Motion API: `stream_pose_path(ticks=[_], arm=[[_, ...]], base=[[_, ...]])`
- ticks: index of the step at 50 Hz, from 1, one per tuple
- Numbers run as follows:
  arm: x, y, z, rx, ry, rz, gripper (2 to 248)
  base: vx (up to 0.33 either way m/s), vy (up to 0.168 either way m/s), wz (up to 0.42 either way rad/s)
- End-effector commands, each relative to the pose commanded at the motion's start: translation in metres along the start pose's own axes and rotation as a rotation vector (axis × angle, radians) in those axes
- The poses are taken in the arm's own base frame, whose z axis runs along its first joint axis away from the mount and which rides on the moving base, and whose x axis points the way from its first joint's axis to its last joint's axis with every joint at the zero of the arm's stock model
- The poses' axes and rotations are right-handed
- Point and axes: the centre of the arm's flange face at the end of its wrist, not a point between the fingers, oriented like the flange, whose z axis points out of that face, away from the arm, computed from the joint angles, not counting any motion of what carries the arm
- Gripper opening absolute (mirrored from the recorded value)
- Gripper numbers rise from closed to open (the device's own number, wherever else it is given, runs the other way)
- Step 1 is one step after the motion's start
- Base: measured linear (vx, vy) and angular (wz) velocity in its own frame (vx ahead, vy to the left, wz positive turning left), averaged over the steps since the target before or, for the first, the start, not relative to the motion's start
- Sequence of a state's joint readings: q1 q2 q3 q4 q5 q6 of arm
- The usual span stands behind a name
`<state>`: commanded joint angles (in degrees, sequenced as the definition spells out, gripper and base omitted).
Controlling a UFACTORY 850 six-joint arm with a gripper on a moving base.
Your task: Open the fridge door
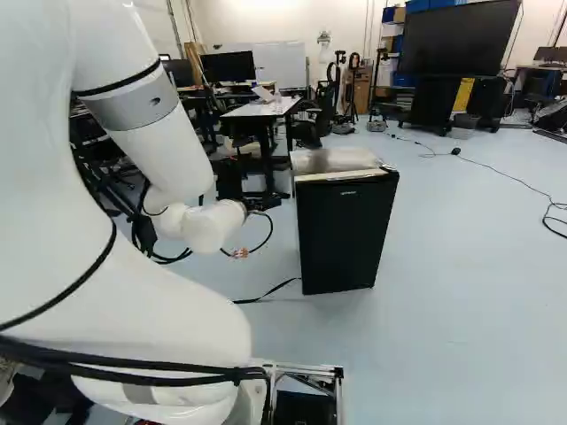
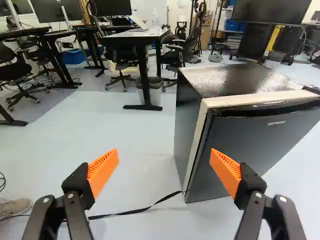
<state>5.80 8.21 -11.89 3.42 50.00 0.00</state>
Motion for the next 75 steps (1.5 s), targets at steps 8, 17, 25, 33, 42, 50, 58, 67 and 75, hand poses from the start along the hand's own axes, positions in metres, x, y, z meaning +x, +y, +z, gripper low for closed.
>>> stream_pose_path(ticks=[8, 17, 25, 33, 42, 50, 58, 67, 75], arm=[[0.002, -0.007, 0.005, -0.003, -0.002, 0.015, 247], [0.005, -0.014, 0.012, -0.013, -0.004, 0.037, 247], [0.007, -0.021, 0.017, -0.027, -0.007, 0.061, 247], [0.008, -0.027, 0.022, -0.047, -0.010, 0.089, 247], [0.010, -0.034, 0.028, -0.071, -0.013, 0.121, 247], [0.012, -0.040, 0.032, -0.094, -0.014, 0.151, 247], [0.014, -0.046, 0.037, -0.118, -0.008, 0.180, 247], [0.016, -0.053, 0.041, -0.147, 0.007, 0.213, 247], [0.018, -0.059, 0.044, -0.174, 0.022, 0.241, 247]], base=[[0.000, 0.000, 0.000], [0.000, 0.000, 0.000], [0.000, 0.000, 0.000], [0.000, 0.000, 0.000], [0.000, 0.000, 0.000], [0.000, 0.000, 0.000], [0.000, 0.000, 0.000], [0.000, 0.000, 0.000], [0.000, 0.000, 0.000]])
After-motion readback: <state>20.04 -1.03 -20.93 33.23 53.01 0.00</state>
